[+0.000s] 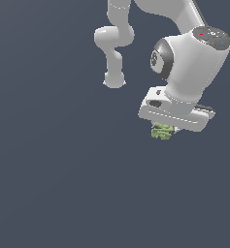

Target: Pick up the object and move it to a goal position.

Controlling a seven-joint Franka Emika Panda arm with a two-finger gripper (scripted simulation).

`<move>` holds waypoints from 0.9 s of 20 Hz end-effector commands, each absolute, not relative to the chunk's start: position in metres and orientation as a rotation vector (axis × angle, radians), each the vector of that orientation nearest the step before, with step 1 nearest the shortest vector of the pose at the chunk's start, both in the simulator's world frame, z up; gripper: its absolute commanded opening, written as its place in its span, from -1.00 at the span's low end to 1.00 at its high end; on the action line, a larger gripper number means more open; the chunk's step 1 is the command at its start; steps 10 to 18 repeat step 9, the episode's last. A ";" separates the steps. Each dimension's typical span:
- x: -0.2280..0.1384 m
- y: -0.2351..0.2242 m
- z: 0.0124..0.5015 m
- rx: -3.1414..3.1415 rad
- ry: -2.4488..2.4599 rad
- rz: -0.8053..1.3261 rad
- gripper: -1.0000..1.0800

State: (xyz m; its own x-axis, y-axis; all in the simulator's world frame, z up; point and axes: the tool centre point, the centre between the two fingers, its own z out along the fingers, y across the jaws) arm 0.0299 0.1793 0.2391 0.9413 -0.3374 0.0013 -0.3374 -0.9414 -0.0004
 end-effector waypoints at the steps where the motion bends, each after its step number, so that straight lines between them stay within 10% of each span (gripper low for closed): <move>1: 0.033 0.185 0.247 -3.095 0.539 0.000 -1.00; 18: 0.037 0.192 0.256 -3.095 0.539 0.000 -1.00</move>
